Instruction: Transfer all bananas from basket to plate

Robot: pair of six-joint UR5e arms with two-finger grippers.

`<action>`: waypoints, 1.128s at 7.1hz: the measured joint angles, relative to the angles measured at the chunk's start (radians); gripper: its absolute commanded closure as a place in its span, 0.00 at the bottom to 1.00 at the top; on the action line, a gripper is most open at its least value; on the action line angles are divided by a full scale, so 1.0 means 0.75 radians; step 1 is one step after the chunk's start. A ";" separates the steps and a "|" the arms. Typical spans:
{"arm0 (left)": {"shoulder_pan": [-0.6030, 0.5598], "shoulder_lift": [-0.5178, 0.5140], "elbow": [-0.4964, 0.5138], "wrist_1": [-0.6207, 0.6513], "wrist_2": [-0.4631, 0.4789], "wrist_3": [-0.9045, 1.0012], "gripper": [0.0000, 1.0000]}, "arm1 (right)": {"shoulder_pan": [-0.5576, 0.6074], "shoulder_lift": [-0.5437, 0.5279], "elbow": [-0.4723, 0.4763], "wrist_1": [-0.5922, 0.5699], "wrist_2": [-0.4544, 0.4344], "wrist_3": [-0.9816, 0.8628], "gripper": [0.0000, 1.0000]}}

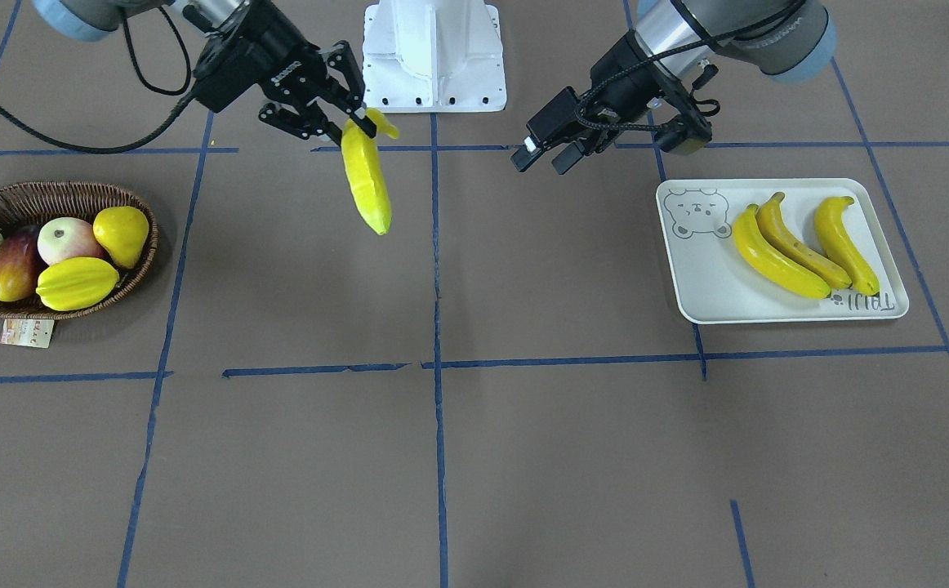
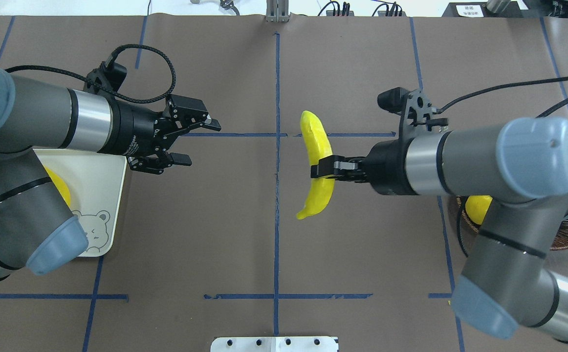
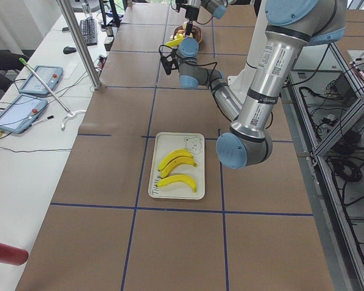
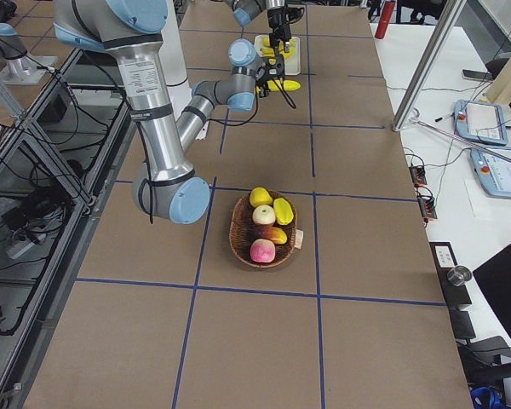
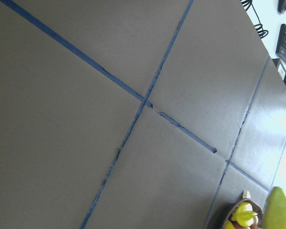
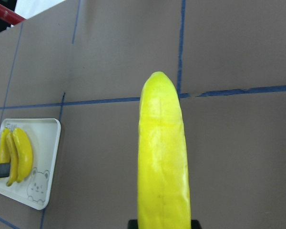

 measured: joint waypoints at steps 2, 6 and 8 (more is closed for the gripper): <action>0.080 -0.068 0.014 -0.016 0.085 -0.052 0.00 | -0.128 0.054 0.000 0.011 -0.120 0.019 0.99; 0.203 -0.117 0.015 -0.021 0.191 -0.102 0.05 | -0.182 0.104 0.007 0.013 -0.136 0.021 0.99; 0.235 -0.117 0.004 -0.021 0.214 -0.104 0.95 | -0.184 0.108 0.008 0.013 -0.136 0.021 0.98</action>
